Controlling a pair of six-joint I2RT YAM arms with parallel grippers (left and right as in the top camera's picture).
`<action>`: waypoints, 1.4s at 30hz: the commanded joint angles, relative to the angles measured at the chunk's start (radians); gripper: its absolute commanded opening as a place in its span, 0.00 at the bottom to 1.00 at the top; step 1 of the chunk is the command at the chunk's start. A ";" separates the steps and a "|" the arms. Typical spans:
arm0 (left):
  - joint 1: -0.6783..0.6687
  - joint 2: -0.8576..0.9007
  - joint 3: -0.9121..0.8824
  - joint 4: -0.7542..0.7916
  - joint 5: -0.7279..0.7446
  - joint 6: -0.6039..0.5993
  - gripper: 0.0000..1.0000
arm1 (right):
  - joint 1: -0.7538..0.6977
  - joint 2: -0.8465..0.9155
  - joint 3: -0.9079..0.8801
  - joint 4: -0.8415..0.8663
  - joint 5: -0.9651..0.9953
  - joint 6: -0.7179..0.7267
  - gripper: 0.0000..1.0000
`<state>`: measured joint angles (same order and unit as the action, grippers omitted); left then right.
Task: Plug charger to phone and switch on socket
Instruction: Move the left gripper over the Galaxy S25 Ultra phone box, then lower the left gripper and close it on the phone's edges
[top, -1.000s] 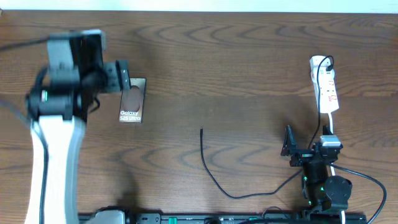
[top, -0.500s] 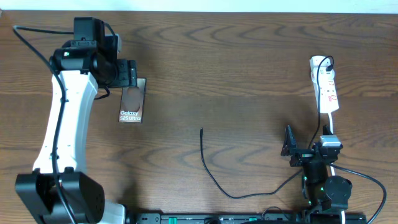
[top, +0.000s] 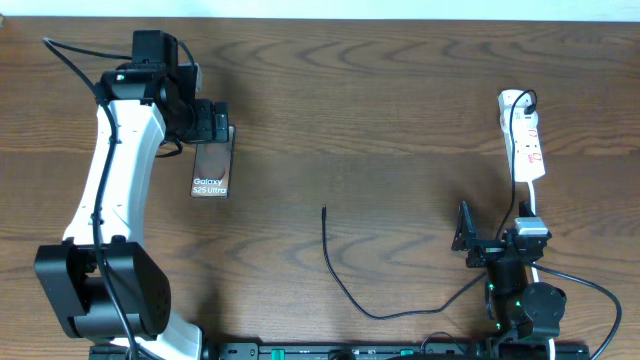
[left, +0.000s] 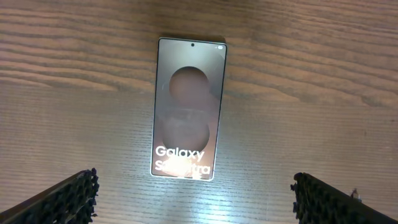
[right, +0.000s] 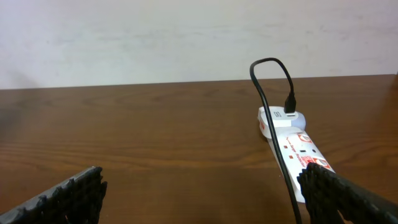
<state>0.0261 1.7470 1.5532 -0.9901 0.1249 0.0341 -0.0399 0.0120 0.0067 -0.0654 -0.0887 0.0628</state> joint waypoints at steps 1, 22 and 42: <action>0.005 -0.002 -0.010 0.002 -0.013 0.019 0.98 | 0.007 -0.006 -0.001 -0.005 0.008 -0.012 0.99; 0.005 -0.002 -0.237 0.189 -0.039 0.017 0.98 | 0.007 -0.006 -0.001 -0.005 0.008 -0.012 0.99; 0.005 0.122 -0.217 0.227 -0.039 0.014 0.98 | 0.007 -0.006 -0.001 -0.005 0.008 -0.012 0.99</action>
<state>0.0261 1.8755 1.3148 -0.7616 0.0986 0.0345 -0.0399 0.0120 0.0067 -0.0654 -0.0883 0.0628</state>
